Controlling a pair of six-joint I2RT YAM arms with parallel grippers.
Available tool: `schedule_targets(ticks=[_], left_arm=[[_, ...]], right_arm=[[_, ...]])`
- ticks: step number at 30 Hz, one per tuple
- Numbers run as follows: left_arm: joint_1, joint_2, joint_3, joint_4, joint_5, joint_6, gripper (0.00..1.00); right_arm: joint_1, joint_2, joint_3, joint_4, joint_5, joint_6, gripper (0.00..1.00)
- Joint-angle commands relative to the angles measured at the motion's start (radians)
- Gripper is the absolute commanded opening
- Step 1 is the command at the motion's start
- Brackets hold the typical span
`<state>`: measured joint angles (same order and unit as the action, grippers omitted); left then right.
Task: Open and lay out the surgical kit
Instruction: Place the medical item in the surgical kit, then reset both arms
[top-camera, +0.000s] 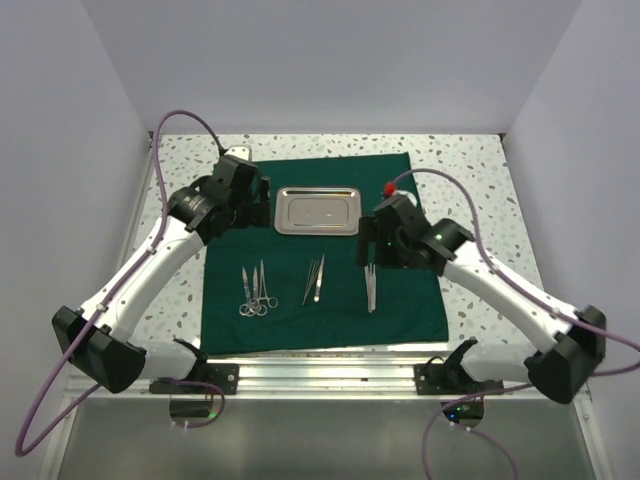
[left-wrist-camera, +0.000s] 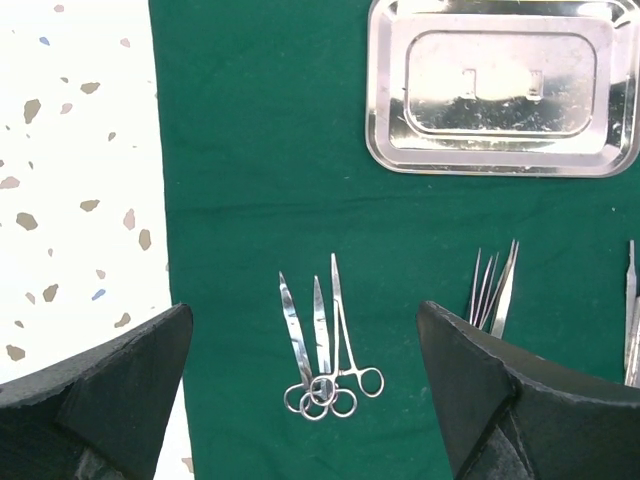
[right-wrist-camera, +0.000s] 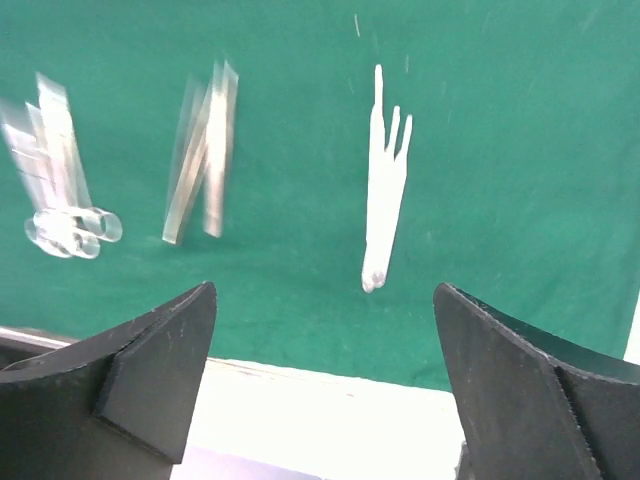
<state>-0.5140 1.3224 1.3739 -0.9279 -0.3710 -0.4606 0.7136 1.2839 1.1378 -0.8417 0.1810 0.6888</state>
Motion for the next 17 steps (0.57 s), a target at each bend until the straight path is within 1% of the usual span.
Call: schedule_targets(ticks=[1,3,4,5,8,11,13,14,15,17], left_arm=[[0.014,-0.041,-0.019,0.043,-0.022,0.000,0.97],[0.017,-0.055,-0.030,0.052,-0.042,0.002,0.97],[0.020,-0.058,-0.035,0.055,-0.046,0.000,0.97],[0.023,-0.064,-0.038,0.061,-0.046,-0.001,0.97],[0.028,-0.060,-0.038,0.072,-0.037,-0.003,0.97],[0.032,-0.039,-0.018,0.072,-0.036,-0.003,0.97],[0.034,-0.025,0.002,0.064,-0.034,-0.009,0.97],[0.035,-0.016,0.008,0.066,-0.034,-0.012,0.96],[0.035,-0.011,0.017,0.064,-0.034,-0.015,0.96],[0.035,-0.005,0.028,0.061,-0.039,-0.018,0.96]], right_arm=[[0.004,-0.153,0.019,-0.025,0.124,-0.046,0.95],[0.003,-0.263,-0.073,0.042,0.167,-0.026,0.96],[0.004,-0.297,-0.104,0.055,0.220,-0.008,0.98],[0.004,-0.358,-0.142,0.076,0.233,-0.002,0.98],[0.003,-0.447,-0.191,0.119,0.258,-0.003,0.98],[0.004,-0.472,-0.194,0.125,0.285,-0.008,0.98],[0.004,-0.462,-0.173,0.121,0.290,-0.017,0.98],[0.004,-0.456,-0.158,0.104,0.266,-0.049,0.98],[0.004,-0.443,-0.156,0.124,0.253,-0.067,0.98],[0.004,-0.431,-0.141,0.116,0.280,-0.083,0.98]])
